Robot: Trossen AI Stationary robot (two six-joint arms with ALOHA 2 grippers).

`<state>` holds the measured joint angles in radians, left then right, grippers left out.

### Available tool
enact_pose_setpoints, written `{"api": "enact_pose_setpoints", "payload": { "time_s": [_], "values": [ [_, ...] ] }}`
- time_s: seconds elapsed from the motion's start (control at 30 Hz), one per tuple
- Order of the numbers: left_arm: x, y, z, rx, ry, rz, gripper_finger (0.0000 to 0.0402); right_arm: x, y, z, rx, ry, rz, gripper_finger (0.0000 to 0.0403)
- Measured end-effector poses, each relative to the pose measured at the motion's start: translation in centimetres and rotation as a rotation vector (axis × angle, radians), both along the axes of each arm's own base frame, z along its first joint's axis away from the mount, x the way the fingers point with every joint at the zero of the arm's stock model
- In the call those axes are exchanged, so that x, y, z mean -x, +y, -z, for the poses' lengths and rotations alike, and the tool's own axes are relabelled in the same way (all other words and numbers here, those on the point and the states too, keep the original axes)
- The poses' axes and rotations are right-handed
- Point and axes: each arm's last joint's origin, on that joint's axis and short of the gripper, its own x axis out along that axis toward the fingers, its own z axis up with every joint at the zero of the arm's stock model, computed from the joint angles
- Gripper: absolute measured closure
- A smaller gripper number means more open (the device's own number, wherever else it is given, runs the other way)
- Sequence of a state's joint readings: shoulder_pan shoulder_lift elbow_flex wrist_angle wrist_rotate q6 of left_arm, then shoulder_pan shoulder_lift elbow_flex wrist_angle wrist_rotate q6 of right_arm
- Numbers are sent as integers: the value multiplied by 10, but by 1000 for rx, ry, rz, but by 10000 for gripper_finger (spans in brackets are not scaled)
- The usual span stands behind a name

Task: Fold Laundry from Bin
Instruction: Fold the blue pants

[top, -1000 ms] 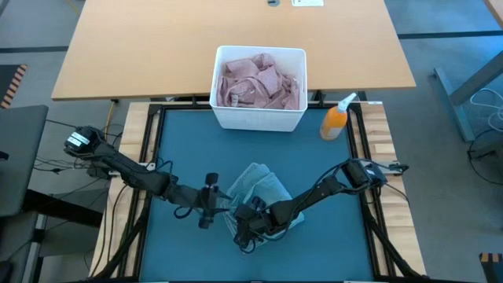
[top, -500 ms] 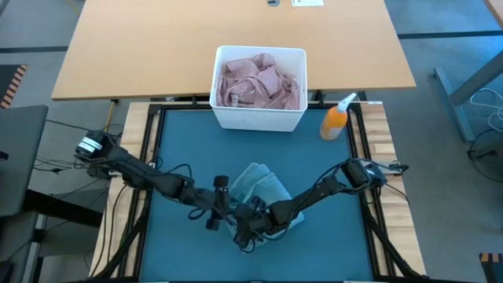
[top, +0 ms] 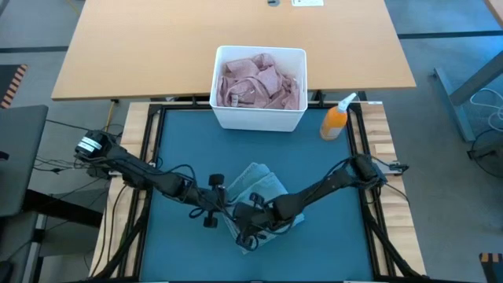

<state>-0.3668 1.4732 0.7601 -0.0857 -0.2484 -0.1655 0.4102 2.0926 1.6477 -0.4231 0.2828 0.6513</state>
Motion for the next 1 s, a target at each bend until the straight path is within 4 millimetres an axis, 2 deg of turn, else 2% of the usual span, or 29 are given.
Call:
{"api": "enact_pose_setpoints", "payload": {
  "time_s": [0.13,0.23,0.33,0.47,0.57,0.67,0.83,1.0],
  "values": [
    [3,1,3,-5,41,-9,398,17,7,-25,26,-10,-14,280],
    [4,2,4,-12,61,-10,398,27,22,-29,98,-37,4,281],
    [6,2,5,-21,81,-11,398,30,40,-9,141,-49,3,296],
    [6,2,5,-29,85,-4,398,28,59,27,170,-60,-30,340],
    [6,2,5,-28,86,-2,398,26,65,48,198,-49,-32,381],
    [8,3,6,-29,101,0,397,23,68,65,216,-40,-29,389],
    [18,10,2,-27,168,-33,397,22,70,67,206,-45,-46,373],
    [30,22,-1,-37,223,-59,397,22,71,67,212,-41,-69,390]
  ]
}}
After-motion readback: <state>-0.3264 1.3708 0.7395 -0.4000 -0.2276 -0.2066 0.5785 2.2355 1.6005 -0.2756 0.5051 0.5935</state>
